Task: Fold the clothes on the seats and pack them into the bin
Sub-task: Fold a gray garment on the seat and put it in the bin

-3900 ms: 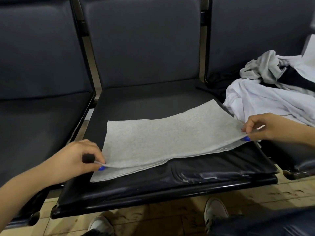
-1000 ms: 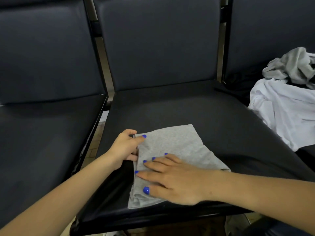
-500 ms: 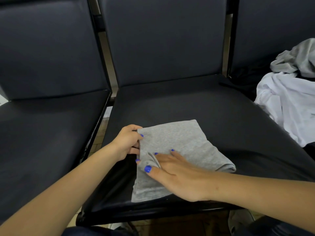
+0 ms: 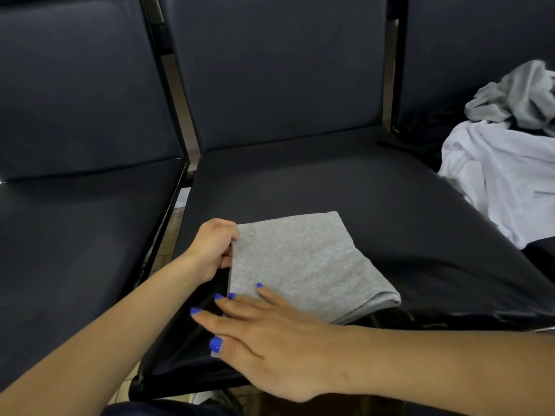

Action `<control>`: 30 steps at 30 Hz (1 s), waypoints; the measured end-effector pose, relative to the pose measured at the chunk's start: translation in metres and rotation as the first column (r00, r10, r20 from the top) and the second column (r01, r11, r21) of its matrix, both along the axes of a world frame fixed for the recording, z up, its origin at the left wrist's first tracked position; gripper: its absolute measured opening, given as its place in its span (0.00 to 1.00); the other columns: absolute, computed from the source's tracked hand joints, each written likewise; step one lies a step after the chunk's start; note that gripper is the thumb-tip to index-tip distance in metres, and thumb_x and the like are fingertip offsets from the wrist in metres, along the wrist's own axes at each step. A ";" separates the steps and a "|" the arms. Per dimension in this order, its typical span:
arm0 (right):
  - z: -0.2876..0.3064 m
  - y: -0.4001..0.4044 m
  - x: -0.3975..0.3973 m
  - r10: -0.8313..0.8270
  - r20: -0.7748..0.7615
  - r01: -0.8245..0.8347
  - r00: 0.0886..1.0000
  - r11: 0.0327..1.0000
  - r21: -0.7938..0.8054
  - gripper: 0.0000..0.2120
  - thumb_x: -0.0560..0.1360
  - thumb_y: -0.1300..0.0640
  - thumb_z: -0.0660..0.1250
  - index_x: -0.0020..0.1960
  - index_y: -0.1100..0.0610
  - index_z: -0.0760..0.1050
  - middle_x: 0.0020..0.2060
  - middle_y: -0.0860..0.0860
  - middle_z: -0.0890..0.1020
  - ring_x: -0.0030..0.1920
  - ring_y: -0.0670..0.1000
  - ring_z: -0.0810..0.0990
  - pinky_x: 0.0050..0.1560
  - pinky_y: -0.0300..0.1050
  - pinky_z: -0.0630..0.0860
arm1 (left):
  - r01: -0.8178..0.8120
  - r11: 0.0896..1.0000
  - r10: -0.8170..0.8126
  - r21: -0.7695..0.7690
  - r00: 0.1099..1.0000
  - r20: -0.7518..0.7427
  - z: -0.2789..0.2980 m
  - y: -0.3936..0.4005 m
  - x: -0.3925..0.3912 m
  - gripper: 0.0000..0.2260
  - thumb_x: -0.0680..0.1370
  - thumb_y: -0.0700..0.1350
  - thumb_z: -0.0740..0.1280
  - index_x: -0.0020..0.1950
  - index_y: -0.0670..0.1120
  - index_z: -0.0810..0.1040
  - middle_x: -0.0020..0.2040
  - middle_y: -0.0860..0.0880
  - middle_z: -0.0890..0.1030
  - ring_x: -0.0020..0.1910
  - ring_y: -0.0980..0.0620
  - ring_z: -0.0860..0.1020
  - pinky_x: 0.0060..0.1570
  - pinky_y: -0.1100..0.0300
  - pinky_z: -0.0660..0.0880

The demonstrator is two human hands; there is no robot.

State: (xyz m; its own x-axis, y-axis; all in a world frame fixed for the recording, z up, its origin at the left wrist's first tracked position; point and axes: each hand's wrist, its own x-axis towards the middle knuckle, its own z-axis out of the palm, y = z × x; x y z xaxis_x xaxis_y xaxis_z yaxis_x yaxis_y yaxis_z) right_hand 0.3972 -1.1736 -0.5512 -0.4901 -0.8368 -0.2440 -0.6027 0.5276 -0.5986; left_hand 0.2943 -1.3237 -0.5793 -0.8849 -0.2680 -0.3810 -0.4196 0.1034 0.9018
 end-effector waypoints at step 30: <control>0.020 0.098 -0.099 -0.809 0.424 0.816 0.408 0.531 0.227 0.19 0.78 0.61 0.64 0.67 0.59 0.65 0.60 0.59 0.75 0.56 0.60 0.77 0.52 0.57 0.77 | 0.301 0.400 -0.247 -0.866 0.945 0.214 0.007 0.022 0.011 0.18 0.79 0.53 0.62 0.62 0.41 0.68 0.63 0.40 0.71 0.64 0.39 0.67 0.58 0.50 0.67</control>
